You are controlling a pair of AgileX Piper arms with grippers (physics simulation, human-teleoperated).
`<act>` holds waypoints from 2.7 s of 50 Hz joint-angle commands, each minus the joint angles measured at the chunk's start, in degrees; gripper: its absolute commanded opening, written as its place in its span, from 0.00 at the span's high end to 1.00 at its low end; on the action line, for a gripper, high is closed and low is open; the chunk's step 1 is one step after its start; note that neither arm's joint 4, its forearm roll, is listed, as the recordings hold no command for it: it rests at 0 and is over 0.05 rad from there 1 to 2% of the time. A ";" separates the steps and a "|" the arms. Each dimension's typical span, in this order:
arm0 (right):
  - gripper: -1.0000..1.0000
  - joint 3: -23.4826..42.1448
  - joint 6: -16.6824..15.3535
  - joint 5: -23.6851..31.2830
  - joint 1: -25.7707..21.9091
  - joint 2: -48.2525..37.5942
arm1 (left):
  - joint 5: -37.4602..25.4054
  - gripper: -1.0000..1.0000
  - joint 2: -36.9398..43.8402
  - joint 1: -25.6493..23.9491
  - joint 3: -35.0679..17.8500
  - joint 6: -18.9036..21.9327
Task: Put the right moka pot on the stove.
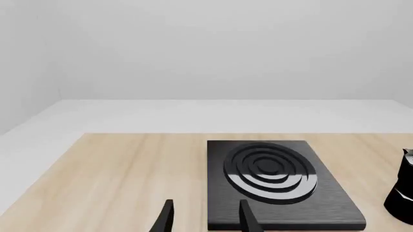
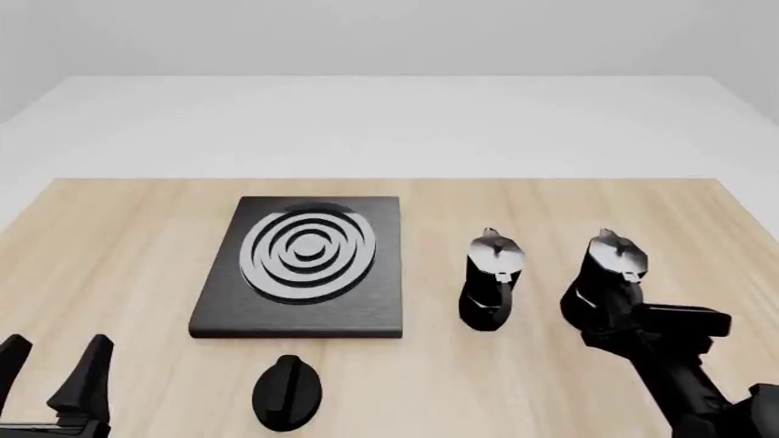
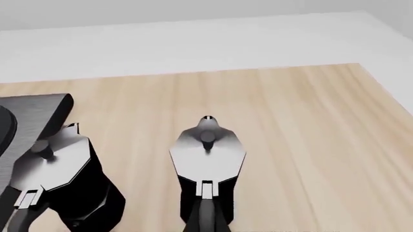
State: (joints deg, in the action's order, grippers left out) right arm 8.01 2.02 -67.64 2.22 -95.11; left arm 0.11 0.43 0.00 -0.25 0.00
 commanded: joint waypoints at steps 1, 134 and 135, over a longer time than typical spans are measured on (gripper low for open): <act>1.00 -0.73 -1.25 8.12 -1.43 12.72 | 0.00 0.00 0.00 0.00 0.00 0.00; 1.00 42.94 -8.96 33.09 -31.17 8.69 | 0.00 0.00 0.00 0.00 0.00 0.00; 1.00 43.22 -8.90 32.96 -31.24 8.20 | 0.00 0.00 0.00 0.00 0.00 0.00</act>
State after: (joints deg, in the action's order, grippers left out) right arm 46.61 -6.60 -32.36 -27.79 -82.95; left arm 0.11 0.43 0.00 -0.25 0.00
